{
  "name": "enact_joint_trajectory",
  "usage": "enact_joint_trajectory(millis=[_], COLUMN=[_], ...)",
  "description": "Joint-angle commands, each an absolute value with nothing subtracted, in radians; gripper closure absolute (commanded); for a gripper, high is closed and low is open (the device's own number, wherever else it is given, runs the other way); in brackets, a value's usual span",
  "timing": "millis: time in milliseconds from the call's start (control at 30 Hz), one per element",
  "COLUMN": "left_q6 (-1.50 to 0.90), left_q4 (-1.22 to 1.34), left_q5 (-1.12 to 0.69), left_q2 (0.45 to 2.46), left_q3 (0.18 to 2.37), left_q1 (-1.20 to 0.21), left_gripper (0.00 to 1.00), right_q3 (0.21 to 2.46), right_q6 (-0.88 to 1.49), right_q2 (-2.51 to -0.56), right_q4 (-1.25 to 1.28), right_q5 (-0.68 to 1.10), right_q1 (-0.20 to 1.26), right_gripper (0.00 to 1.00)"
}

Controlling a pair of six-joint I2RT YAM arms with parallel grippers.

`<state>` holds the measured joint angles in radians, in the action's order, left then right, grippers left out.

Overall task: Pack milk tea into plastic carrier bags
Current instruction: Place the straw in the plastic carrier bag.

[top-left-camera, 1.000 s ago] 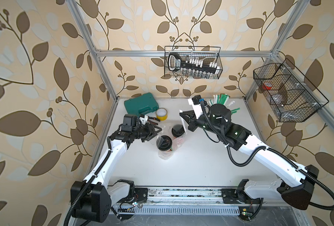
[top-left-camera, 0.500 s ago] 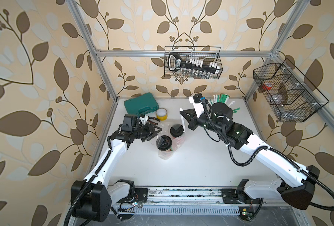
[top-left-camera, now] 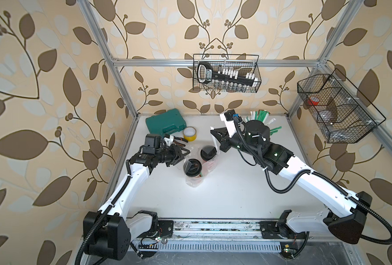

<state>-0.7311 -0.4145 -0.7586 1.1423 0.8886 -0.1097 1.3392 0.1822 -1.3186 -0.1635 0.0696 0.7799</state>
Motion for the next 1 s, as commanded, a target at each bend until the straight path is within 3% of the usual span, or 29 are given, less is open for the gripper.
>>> enact_joint_trajectory(millis=[0, 967], left_q6=[-0.716, -0.72], left_q4=[-0.399, -0.389], left_q5=[-0.782, -0.787], left_q2=[1.144, 1.146], left_q3=[0.931, 0.92], left_q1=[-0.099, -0.099], left_gripper=[0.57, 0.57], right_q3=[1.339, 1.298], right_q6=[0.183, 0.175], right_q2=[-1.336, -1.346], right_q4=[-0.148, -0.082], right_q5=[0.074, -0.019], right_q1=[0.787, 0.782], right_gripper=[1.0, 1.0])
